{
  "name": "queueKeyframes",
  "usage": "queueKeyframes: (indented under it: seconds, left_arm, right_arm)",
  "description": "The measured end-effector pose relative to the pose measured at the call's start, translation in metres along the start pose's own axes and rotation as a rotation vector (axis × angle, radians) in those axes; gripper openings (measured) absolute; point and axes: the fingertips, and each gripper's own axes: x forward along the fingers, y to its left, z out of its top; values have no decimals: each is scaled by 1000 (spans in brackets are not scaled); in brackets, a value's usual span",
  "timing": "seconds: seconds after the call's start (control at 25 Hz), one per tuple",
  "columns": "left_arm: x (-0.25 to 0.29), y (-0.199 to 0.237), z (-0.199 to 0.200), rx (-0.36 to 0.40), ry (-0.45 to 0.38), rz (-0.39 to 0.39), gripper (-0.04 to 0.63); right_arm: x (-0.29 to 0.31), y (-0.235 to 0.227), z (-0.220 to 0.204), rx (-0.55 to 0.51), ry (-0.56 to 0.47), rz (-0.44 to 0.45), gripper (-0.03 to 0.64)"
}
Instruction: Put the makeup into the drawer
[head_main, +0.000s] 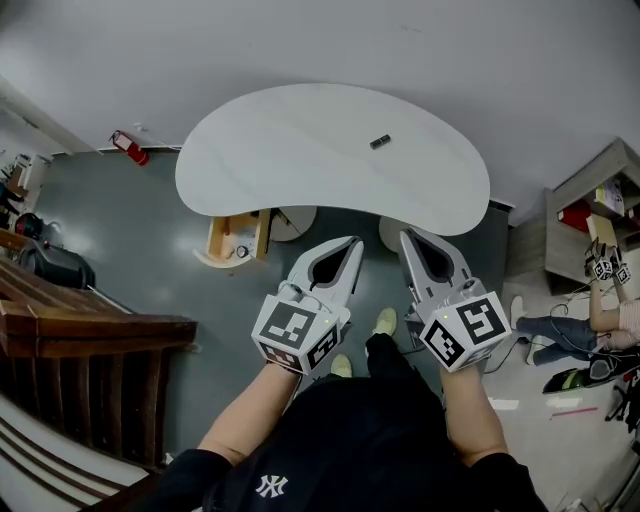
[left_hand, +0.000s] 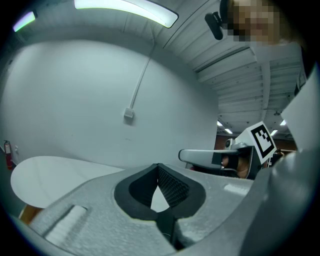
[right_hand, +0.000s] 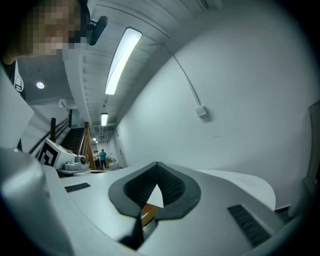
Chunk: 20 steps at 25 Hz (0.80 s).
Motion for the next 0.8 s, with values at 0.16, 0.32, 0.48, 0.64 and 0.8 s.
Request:
queueKeyframes:
  seconds: [0.16,0.32,0.48,0.64,0.8]
  left_arm:
    - [36,12,5,5,8,38,11]
    - [70,18,8,10,20,72,11]
    - [98,19,9,21,24,81,9]
    - [124,22,9,37,38,81,9]
    - [141,29,10,48,57,88,11]
  right_arm:
    - [23,-33,7,7,7,35,15]
    - [37,-65,12,22,16,68,15]
    - [44,-86,19,12,1,96,15]
    - [51,-108,23,21,-11,94,15]
    - [60,-122,26,30,-13,94,15]
